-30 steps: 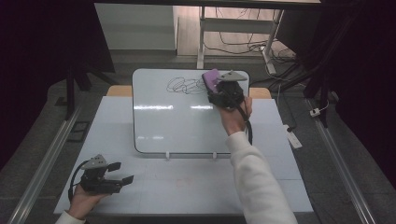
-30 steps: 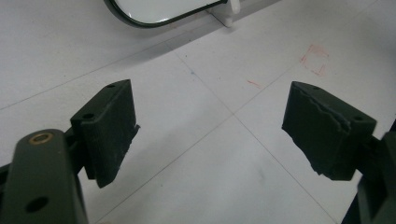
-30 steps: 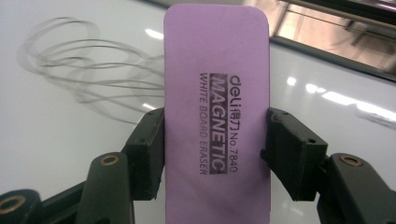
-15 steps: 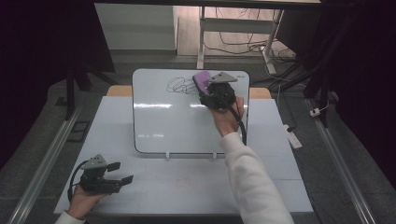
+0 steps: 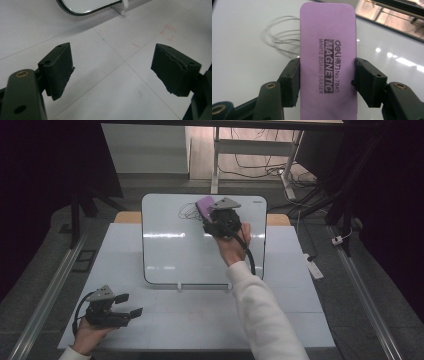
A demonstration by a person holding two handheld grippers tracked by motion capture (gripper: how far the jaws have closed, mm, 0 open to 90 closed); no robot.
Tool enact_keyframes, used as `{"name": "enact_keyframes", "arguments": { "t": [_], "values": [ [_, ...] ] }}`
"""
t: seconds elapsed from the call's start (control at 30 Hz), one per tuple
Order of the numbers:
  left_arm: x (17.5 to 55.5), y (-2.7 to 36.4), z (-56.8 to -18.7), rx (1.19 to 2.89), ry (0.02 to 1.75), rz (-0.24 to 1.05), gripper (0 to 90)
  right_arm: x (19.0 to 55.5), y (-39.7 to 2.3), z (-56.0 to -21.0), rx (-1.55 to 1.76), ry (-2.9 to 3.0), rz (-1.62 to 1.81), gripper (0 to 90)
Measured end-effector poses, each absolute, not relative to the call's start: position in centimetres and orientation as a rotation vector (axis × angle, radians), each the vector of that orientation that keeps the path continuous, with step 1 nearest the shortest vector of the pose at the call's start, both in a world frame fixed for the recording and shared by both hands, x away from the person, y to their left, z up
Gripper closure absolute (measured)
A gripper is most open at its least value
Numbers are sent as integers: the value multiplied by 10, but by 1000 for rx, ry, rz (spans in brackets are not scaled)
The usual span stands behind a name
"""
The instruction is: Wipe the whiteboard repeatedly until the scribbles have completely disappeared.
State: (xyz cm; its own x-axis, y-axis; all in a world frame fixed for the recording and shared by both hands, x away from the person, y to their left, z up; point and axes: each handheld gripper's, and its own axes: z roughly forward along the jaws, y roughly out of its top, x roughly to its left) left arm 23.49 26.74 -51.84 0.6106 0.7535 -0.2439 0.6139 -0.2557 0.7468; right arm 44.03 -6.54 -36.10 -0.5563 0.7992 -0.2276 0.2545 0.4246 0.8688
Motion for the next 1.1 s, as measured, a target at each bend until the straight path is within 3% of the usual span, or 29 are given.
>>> {"name": "enact_keyframes", "arguments": {
  "t": [0.17, 0.53, 1.1],
  "values": [
    [235, 268, -519, 1968, 1087, 200, 183, 436, -48, -364, 828, 2067, 1056, 408],
    [236, 267, -519, 1966, 1081, 200, 184, 448, -89, -349, 954, 1964, 1092, 408],
    [235, 268, -519, 1964, 1082, 204, 185, 434, -32, -368, 809, 2096, 1107, 408]
  ]
}}
